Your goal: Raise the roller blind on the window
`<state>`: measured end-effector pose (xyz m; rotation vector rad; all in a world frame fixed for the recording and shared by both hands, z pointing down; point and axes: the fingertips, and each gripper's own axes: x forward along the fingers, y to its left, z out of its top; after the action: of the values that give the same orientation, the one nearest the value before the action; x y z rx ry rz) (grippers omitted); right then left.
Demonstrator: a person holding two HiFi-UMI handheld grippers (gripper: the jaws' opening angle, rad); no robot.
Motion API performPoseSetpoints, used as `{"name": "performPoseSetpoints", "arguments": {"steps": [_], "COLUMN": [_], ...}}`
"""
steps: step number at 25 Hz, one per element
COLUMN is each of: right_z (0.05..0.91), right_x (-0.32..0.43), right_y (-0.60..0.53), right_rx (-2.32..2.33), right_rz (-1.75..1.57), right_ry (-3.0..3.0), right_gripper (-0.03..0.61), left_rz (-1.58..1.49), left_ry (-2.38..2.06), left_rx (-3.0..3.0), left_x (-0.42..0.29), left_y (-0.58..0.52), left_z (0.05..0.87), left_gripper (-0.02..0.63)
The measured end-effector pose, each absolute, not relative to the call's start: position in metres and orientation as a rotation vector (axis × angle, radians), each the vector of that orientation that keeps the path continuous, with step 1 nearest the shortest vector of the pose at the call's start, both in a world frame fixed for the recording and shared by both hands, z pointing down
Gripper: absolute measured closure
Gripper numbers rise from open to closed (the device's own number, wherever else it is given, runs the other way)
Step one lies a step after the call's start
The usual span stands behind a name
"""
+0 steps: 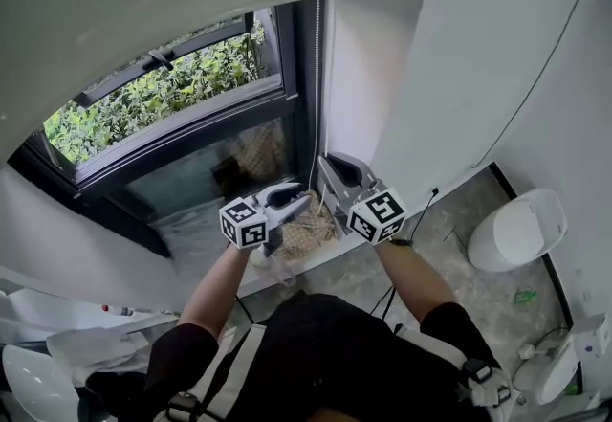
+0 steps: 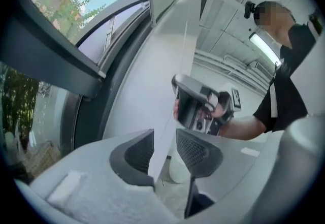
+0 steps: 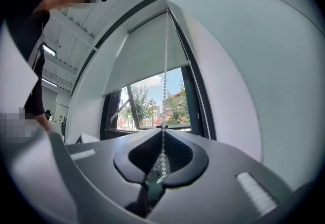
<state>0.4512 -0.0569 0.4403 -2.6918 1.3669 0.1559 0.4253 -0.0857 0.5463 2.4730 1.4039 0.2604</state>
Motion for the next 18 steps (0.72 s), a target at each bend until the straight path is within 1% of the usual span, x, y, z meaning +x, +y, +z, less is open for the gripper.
{"name": "performPoseSetpoints", "arguments": {"steps": [4,7,9,13,17,18], "right_z": [0.44,0.439,0.439,0.439,0.44,0.44], "right_x": [0.444,0.441,0.44,0.437,0.432,0.431], "right_y": [-0.059,-0.06,-0.06,-0.058,-0.055,-0.054], "right_rx": [-2.678,-2.678,-2.679,-2.684,-2.684,-2.684], "right_rz": [0.16,0.158,0.155,0.152,0.148,0.147], "right_ry": [1.377,1.385,1.385,1.384,1.389,1.392], "right_gripper": [0.561,0.561,0.561,0.561,0.561,0.561], "left_rz": [-0.026,-0.227,-0.32,-0.425,-0.466,-0.466], "left_ry": [1.437,1.527,1.615,1.718,1.727,1.744], "left_rx": [2.442,2.387,2.372,2.39,2.369,2.358], "left_x": [0.441,0.441,0.44,0.443,0.444,0.442], "left_y": [-0.094,-0.081,-0.069,-0.051,-0.046,-0.044], "left_z": [0.446,0.36,0.317,0.269,0.249,0.248], "left_gripper": [0.469,0.469,0.469,0.469,0.471,0.48]}}
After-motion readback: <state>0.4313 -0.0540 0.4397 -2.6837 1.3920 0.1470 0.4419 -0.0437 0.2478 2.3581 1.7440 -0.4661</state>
